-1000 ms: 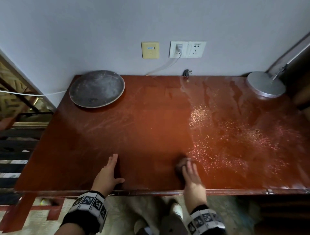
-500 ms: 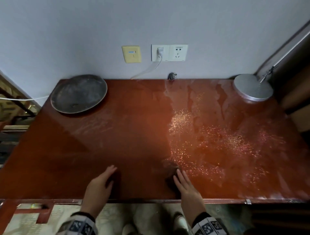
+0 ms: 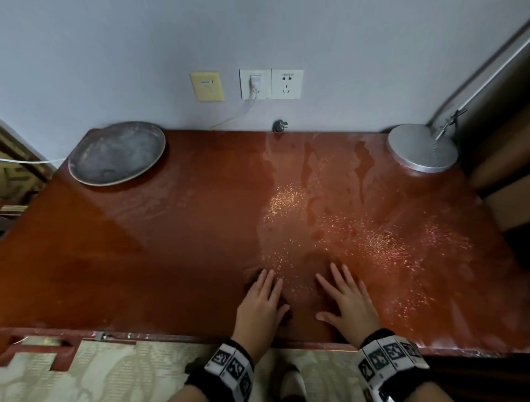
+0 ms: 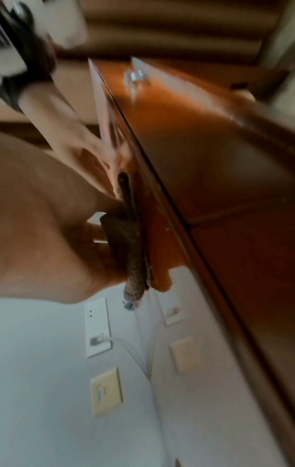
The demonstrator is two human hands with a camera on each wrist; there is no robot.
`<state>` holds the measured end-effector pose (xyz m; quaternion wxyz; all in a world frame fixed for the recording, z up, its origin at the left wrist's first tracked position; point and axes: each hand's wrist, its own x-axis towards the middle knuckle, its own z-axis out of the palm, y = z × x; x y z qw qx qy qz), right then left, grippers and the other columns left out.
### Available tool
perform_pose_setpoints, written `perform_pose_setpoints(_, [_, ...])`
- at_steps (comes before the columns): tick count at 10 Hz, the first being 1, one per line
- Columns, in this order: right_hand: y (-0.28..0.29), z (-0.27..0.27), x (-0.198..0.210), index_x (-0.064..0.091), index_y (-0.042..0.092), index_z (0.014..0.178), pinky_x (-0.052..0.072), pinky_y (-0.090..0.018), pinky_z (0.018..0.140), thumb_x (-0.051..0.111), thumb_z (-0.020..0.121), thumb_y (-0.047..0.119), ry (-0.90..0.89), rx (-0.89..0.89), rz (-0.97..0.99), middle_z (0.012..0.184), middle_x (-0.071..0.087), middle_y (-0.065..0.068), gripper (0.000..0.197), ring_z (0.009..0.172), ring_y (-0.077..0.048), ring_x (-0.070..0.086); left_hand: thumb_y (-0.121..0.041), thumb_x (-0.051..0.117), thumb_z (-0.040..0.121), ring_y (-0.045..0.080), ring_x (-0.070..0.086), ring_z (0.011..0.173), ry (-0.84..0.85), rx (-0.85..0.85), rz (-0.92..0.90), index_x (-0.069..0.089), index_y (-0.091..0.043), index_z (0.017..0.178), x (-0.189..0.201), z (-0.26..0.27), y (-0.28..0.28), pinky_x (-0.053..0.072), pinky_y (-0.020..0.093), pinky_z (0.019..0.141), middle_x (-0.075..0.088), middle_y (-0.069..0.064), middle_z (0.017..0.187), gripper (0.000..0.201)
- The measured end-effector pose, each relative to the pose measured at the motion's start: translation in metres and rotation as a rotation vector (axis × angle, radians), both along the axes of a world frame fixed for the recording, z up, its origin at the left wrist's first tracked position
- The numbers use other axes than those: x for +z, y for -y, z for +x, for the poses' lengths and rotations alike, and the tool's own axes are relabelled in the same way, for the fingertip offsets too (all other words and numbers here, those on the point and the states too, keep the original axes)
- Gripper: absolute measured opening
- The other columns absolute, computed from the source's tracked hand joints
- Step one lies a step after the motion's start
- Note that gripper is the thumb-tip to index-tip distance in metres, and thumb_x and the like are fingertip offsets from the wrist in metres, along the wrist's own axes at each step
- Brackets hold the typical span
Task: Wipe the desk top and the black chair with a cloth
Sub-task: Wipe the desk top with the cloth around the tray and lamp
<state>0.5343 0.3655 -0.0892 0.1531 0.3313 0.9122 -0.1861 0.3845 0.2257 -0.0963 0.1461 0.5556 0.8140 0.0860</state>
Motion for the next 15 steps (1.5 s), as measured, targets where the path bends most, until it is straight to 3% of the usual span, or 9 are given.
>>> perform_pose_setpoints(1, [-0.008, -0.002, -0.001, -0.008, 0.037, 0.147, -0.007, -0.045, 0.115, 0.052, 0.084, 0.059, 0.053, 0.050, 0.002, 0.146, -0.033, 0.005, 0.090, 0.134, -0.014, -0.031, -0.038, 0.059, 0.090, 0.023, 0.024, 0.142, -0.113, 0.048, -0.004, 0.048, -0.015, 0.137, -0.006, -0.024, -0.013, 0.034, 0.031, 0.109, 0.031, 0.007, 0.151, 0.054])
perform_pose_setpoints(2, [-0.017, -0.013, -0.001, -0.008, 0.039, 0.147, -0.008, -0.047, 0.115, 0.055, 0.080, 0.063, 0.087, 0.080, -0.007, 0.153, -0.027, 0.003, 0.095, 0.140, -0.019, -0.027, -0.035, 0.059, 0.083, 0.033, 0.051, 0.124, -0.205, 0.079, -0.115, 0.070, -0.019, 0.113, -0.010, -0.041, -0.008, 0.048, 0.045, 0.094, 0.056, 0.017, 0.132, 0.036])
perform_pose_setpoints(4, [-0.033, -0.046, 0.001, -0.010, 0.042, 0.146, -0.003, -0.056, 0.114, 0.062, 0.075, 0.063, 0.202, 0.187, -0.023, 0.153, -0.030, 0.002, 0.104, 0.141, -0.024, -0.026, -0.041, 0.023, 0.100, 0.027, 0.035, 0.133, -0.105, -0.011, 0.053, 0.065, -0.023, 0.120, -0.029, 0.010, 0.028, 0.036, 0.041, 0.108, 0.049, 0.013, 0.140, 0.050])
perform_pose_setpoints(5, [-0.036, -0.052, 0.003, -0.012, 0.041, 0.146, 0.001, -0.058, 0.113, 0.063, 0.073, 0.063, 0.259, 0.212, -0.030, 0.152, -0.031, 0.000, 0.107, 0.141, -0.026, -0.026, -0.033, 0.042, 0.091, 0.026, 0.041, 0.133, -0.066, -0.202, 0.013, 0.061, -0.026, 0.123, -0.028, 0.000, 0.035, 0.039, 0.042, 0.103, 0.047, 0.010, 0.142, 0.038])
perform_pose_setpoints(8, [-0.036, -0.052, 0.004, -0.012, 0.040, 0.146, 0.005, -0.058, 0.113, 0.062, 0.072, 0.066, 0.260, 0.239, 0.005, 0.153, -0.028, -0.002, 0.109, 0.142, -0.028, -0.023, -0.017, 0.050, 0.096, 0.019, 0.015, 0.145, 0.089, 0.368, 0.026, 0.021, -0.021, 0.150, 0.010, -0.063, -0.029, 0.028, 0.035, 0.111, 0.012, 0.000, 0.158, 0.061])
perform_pose_setpoints(9, [-0.036, -0.052, 0.003, -0.012, 0.040, 0.146, 0.005, -0.058, 0.113, 0.062, 0.072, 0.066, 0.259, 0.237, 0.000, 0.153, -0.028, -0.002, 0.108, 0.141, -0.028, -0.023, -0.013, 0.075, 0.072, 0.021, 0.044, 0.132, 0.009, -0.015, 0.043, 0.054, -0.016, 0.132, -0.005, -0.033, -0.008, 0.044, 0.038, 0.103, 0.045, 0.004, 0.144, 0.064])
perform_pose_setpoints(10, [-0.036, -0.053, 0.004, -0.012, 0.040, 0.146, 0.005, -0.057, 0.113, 0.061, 0.073, 0.066, 0.265, 0.242, 0.007, 0.153, -0.028, -0.002, 0.107, 0.142, -0.029, -0.023, -0.027, 0.052, 0.075, 0.014, 0.051, 0.125, -0.107, -0.421, -0.001, 0.059, -0.025, 0.126, -0.015, -0.015, 0.006, 0.036, 0.029, 0.102, 0.055, -0.004, 0.135, 0.052])
perform_pose_setpoints(13, [-0.037, -0.051, 0.004, -0.012, 0.041, 0.146, 0.003, -0.057, 0.113, 0.061, 0.071, 0.068, 0.240, 0.241, -0.004, 0.154, -0.028, 0.000, 0.108, 0.142, -0.027, -0.023, -0.016, 0.045, 0.099, 0.015, -0.006, 0.146, 0.099, 0.385, 0.048, 0.008, -0.010, 0.151, -0.006, -0.076, -0.023, 0.003, 0.024, 0.117, -0.005, 0.002, 0.158, 0.064])
perform_pose_setpoints(15, [-0.038, -0.051, 0.003, -0.011, 0.042, 0.146, 0.001, -0.057, 0.113, 0.060, 0.072, 0.068, 0.234, 0.242, -0.008, 0.153, -0.028, 0.000, 0.106, 0.141, -0.026, -0.024, -0.024, 0.052, 0.078, 0.019, 0.051, 0.124, 0.061, -0.118, 0.018, 0.048, -0.011, 0.135, -0.012, -0.015, 0.006, 0.040, 0.032, 0.100, 0.051, 0.003, 0.136, 0.059])
